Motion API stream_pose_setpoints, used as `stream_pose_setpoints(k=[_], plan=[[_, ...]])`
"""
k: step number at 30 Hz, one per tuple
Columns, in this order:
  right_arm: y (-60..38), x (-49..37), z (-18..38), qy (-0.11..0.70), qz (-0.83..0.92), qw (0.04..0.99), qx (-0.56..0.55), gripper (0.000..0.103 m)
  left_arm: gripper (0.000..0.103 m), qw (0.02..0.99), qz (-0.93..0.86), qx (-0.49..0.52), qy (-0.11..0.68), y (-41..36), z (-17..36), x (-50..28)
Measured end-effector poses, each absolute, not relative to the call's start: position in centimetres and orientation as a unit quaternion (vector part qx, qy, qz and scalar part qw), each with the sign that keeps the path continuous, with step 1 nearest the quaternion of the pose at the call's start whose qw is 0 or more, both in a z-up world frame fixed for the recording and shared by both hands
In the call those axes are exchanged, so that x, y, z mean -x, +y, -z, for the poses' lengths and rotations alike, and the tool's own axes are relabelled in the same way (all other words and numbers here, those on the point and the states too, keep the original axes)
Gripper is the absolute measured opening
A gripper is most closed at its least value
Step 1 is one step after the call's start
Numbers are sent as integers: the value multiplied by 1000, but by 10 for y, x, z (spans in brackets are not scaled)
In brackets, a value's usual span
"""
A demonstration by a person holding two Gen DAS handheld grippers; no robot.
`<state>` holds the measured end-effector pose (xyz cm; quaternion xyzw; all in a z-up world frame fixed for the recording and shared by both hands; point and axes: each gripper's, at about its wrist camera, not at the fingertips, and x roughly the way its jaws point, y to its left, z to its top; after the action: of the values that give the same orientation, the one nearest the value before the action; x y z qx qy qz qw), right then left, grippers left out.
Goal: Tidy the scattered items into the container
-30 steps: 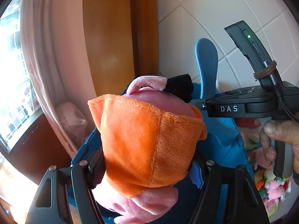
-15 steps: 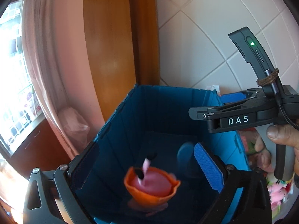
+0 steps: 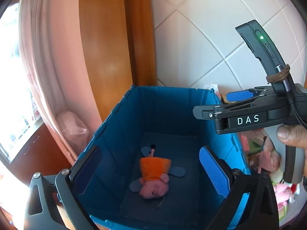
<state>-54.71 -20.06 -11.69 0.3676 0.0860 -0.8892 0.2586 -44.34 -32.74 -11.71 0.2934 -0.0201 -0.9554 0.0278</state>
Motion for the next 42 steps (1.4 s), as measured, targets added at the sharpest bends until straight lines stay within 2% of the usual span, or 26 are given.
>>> stream_pose_setpoints(k=[9,17,30,42], plan=[[-166,526,109,63,896,248,-363,103,103,12,956,-293,-34,-300,112,430],[-98,495,109,27,908,216,-357,103,103,-34,955,-289,-50,-243,109,421],[90,436,127,-16,921,130,-366,103,103,-98,944,-306,-78,-99,118,390],[290,355,156,-64,921,34,-382,103,103,-202,921,-314,-114,61,158,354]])
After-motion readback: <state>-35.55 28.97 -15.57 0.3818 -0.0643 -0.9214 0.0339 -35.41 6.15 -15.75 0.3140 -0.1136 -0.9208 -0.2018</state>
